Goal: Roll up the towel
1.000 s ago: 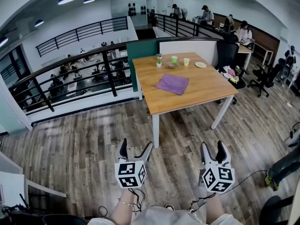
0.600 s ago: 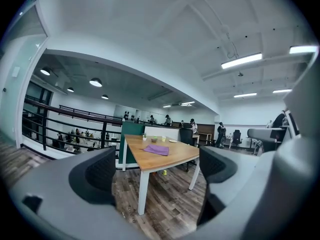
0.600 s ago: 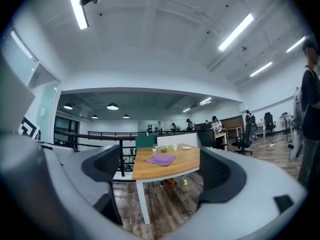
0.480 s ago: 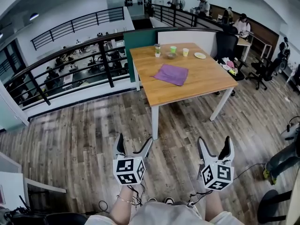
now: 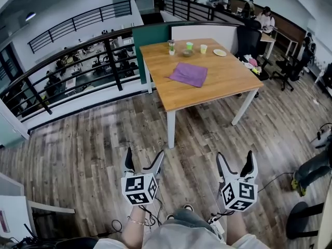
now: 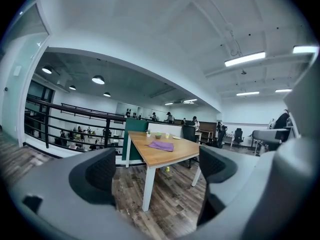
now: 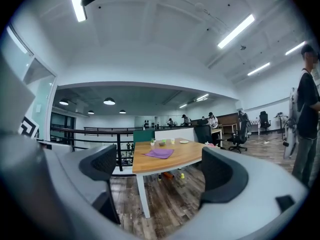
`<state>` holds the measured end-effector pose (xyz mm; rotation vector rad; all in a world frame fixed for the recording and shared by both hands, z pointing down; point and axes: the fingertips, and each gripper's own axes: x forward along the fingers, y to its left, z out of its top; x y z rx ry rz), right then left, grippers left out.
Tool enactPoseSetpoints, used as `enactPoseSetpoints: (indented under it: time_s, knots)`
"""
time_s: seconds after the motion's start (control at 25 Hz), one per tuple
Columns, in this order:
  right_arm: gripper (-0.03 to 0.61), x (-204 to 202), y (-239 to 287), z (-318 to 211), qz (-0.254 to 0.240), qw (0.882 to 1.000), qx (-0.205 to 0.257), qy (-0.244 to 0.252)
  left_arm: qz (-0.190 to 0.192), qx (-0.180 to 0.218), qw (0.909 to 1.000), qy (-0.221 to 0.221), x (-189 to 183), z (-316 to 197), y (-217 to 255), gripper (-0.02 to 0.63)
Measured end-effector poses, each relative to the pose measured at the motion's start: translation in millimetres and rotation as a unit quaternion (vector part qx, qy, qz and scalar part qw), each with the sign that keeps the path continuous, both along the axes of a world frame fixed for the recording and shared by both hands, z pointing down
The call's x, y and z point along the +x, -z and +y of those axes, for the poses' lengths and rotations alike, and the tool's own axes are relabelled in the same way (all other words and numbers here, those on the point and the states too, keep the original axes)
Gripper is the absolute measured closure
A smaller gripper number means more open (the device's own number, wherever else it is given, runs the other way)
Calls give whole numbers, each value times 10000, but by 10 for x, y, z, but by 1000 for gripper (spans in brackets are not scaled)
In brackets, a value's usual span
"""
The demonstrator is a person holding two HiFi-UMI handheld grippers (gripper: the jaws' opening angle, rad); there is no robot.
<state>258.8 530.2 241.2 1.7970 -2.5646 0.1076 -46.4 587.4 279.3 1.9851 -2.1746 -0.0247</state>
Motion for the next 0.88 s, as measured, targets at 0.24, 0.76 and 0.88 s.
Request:
enactPoseSetpoints:
  time_s: [0.24, 0.76, 0.88]
  knots:
    - [58, -106, -121, -258, 46, 9999, -151, 4, 30, -134, 9999, -28, -96, -212, -150, 100]
    - [78, -179, -200, -1577, -222, 9993, -295, -5, -231, -225, 9995, 63, -343, -1345, -41, 100]
    - [88, -237, -161, -1886, -300, 9991, -280, 69, -274, -222, 9993, 143, -396, -1631, 30, 101]
